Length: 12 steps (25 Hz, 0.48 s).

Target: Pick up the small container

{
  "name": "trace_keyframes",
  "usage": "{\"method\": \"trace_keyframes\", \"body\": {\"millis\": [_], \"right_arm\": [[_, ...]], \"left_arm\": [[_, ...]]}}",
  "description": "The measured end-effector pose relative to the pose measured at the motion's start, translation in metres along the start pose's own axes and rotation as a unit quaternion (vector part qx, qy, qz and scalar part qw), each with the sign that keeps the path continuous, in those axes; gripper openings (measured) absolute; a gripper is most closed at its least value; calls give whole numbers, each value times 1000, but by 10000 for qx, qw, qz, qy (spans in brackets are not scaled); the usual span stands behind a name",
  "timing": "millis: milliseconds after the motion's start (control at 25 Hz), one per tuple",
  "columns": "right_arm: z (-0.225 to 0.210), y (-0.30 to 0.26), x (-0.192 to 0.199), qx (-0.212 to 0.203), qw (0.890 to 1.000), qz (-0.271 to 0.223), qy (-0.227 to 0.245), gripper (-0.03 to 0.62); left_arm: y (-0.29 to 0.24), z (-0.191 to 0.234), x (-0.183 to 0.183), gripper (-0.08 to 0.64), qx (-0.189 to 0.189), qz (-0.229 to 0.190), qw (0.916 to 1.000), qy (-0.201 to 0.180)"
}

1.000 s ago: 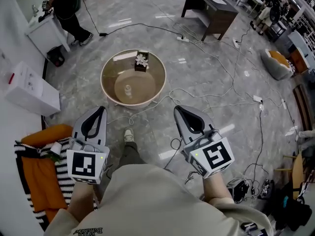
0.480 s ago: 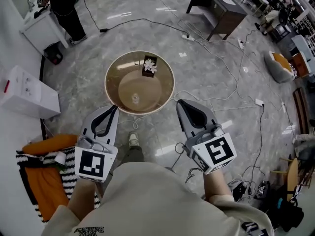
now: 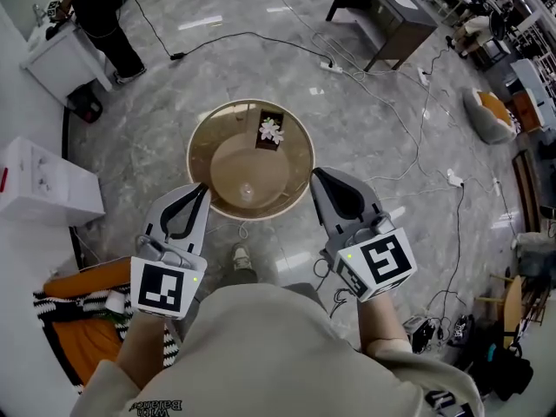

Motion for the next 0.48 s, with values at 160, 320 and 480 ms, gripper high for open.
{"method": "trace_keyframes", "body": {"millis": [160, 320, 480], "right_arm": [[-3, -24, -3, 59, 10000, 40, -46, -5], [-6, -39, 0, 46, 9999, 100, -113, -5], [-11, -48, 7, 9, 9997, 204, -157, -5]], "left_arm": [[-10, 25, 6, 8, -56, 3, 10000, 27], [-19, 38, 14, 8, -161, 38, 9998, 101], [-29, 45, 21, 8, -375, 186, 9990, 172]]}}
Point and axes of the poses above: the fingertips, and each gripper's own axes: y backward along the fingers, z to its left, x out of its underside, the point moved 5 cm from there along y, backward along the fingers, and after that the axes turned 7 degrees about x, right-handed, at the moved point
